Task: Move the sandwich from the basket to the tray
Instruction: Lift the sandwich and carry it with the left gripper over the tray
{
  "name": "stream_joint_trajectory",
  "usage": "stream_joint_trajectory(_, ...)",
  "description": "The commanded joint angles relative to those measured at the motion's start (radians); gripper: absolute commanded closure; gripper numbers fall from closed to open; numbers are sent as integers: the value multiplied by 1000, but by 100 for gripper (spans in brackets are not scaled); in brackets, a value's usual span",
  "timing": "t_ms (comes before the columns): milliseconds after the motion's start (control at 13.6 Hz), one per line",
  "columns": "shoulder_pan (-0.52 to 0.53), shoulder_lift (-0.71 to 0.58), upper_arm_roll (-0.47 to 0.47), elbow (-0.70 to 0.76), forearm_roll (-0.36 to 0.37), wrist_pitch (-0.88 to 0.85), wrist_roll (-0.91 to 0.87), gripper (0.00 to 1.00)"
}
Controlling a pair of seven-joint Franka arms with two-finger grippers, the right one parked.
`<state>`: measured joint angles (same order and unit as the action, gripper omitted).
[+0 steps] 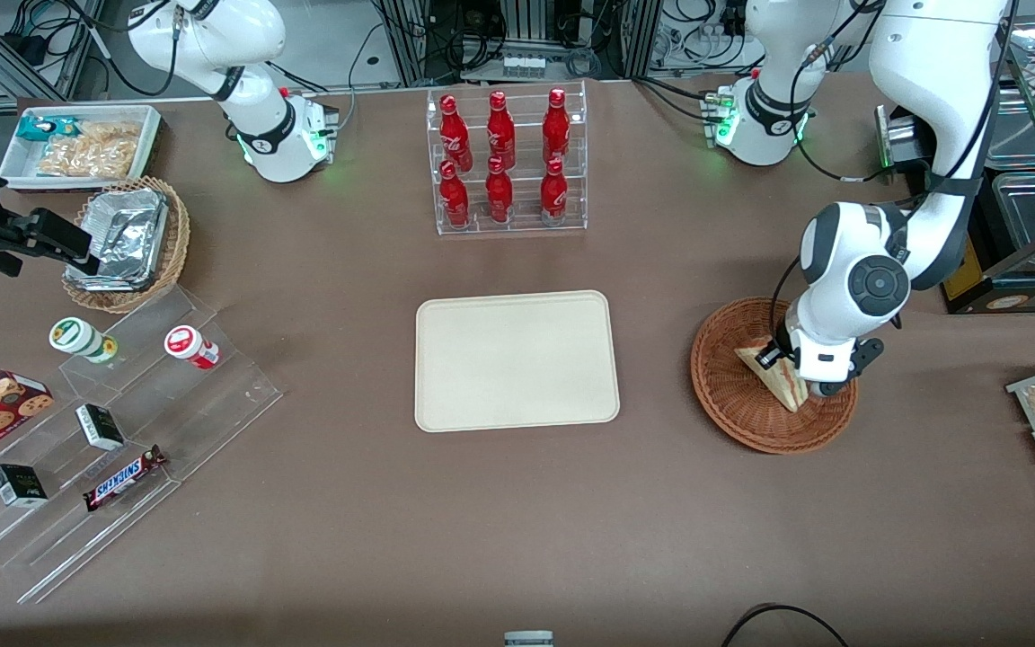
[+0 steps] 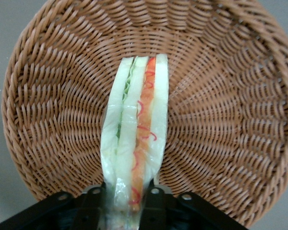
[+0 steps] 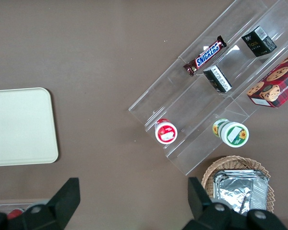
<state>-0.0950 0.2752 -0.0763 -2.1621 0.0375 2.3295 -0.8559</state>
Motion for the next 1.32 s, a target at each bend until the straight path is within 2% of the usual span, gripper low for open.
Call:
stream_joint_trajectory(0,-3,-13,1,88,-5,-134,11,92)
stream_joint_trajectory(221,-11,-24,-3,151,-2,-254,84,92)
stream_joint_trajectory(515,-70,-36,-13,165,-5,-274,187,92)
stream_joint_trajectory(882,-215,86,-14,281,-11,-271,253,91)
stream_joint_trajectory(1250,-336,183,-28,413,-105,-274,239,92)
